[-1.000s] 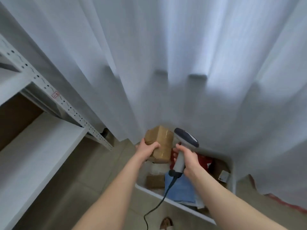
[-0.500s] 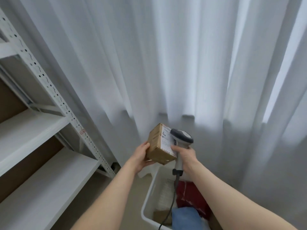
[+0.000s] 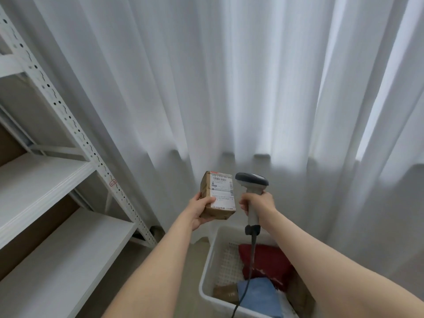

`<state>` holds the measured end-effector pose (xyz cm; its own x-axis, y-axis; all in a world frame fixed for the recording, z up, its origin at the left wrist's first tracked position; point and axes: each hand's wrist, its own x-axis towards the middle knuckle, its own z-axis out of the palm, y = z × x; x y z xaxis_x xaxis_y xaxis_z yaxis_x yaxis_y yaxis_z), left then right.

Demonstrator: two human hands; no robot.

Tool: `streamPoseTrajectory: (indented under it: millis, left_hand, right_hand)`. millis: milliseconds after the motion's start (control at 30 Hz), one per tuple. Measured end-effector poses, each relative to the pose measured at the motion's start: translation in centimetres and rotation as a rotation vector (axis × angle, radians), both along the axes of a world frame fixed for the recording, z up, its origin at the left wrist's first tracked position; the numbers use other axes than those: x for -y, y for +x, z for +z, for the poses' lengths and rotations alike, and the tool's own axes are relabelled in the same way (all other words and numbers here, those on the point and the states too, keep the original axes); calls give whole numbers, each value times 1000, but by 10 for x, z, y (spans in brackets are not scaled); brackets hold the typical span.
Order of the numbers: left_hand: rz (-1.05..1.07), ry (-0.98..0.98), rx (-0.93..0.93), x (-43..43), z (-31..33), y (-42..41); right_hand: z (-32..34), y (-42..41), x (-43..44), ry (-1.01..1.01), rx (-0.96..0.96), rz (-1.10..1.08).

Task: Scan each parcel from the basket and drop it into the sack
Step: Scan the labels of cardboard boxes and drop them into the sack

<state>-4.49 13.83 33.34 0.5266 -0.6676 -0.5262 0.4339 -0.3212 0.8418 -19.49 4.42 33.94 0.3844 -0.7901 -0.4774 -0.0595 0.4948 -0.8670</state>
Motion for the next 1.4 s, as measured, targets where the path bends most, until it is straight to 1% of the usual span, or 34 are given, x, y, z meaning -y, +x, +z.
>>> streamPoseTrajectory:
  millis: [67,167,467,1067,1400]
  left_hand:
    - [-9,5,4,-2,-5,4]
    - [-33,1,6,-6,-13,5]
    - [-19,-11,-7,-17,-27,10]
    - [2,-17,-17,-36,-31,21]
    - [6,-16,-22,-44,-33,20]
  right_hand:
    - [9,0,-8,11,7,50]
    - [17,4,-19,0,-32,115]
    - [31,17,-36,-30,-154,85]
    - [51,28,-56,-9,-205,143]
    - [59,30,-71,-1,-190,147]
